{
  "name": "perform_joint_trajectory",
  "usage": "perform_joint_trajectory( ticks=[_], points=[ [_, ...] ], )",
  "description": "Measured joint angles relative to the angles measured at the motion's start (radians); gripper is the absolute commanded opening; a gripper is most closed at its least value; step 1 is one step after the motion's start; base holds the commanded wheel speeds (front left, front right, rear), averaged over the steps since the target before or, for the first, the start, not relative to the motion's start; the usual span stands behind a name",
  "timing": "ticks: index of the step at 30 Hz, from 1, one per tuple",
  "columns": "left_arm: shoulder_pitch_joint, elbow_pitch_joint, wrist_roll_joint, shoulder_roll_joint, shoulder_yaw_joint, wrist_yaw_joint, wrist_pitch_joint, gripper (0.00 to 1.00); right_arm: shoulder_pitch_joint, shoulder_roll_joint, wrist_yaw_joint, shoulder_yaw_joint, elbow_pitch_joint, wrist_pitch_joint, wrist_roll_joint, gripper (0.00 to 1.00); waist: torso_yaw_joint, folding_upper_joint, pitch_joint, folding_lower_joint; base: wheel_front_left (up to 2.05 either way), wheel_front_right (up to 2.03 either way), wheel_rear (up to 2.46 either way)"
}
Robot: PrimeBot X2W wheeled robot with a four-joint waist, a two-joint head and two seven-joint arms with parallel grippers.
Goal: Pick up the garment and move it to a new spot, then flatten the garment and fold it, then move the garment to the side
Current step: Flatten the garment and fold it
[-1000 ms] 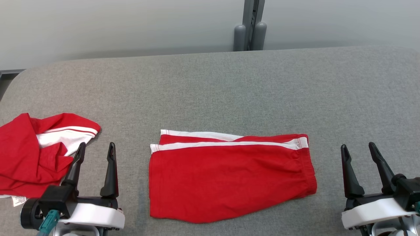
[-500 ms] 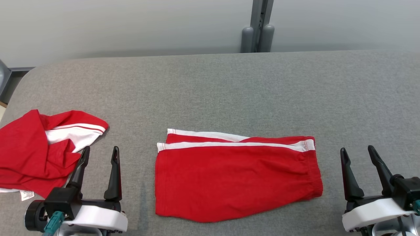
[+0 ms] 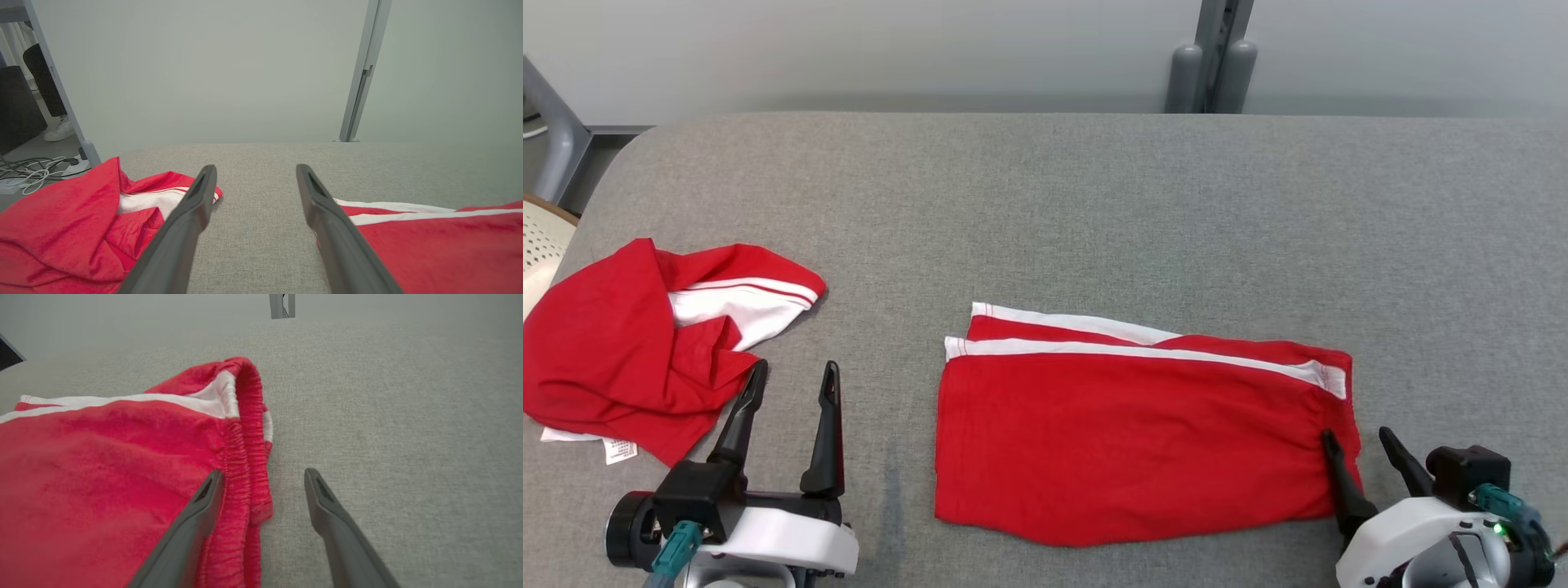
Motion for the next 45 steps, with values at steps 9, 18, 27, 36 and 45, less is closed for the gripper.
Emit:
perform_joint_trajectory(
  ticks=[9,18,27,36,45],
  points=[
    [-0.014,0.000,0.007,-0.002,-0.001,-0.002,0.000,1.00,-0.103,-0.003,0.000,0.061,0.198,-0.022,0.084,0.22,0.003,0.0000,0.022,0.0000,0.00,0.00,0.00],
    [-0.025,-0.007,0.017,-0.008,0.003,-0.005,0.000,1.00,-0.126,0.001,0.003,0.063,0.232,-0.076,0.123,0.00,-0.010,0.0000,0.034,0.0000,0.00,0.00,0.00],
    [-0.025,-0.009,0.023,-0.012,0.008,-0.006,0.000,1.00,-0.094,-0.040,0.002,0.017,0.186,-0.082,0.138,0.00,-0.030,0.0000,0.032,0.0001,0.00,0.00,0.00],
    [-0.024,-0.007,0.023,-0.013,0.012,-0.009,0.000,1.00,-0.055,-0.045,0.000,0.083,-0.058,0.060,0.377,0.00,-0.049,0.0000,0.016,0.0001,0.00,0.00,0.00],
    [-0.032,0.002,0.023,-0.018,-0.006,-0.016,0.000,1.00,-0.055,-0.044,0.000,0.250,-0.309,0.266,0.589,0.00,-0.027,0.0000,0.006,0.0001,0.00,0.00,0.00]
  ],
)
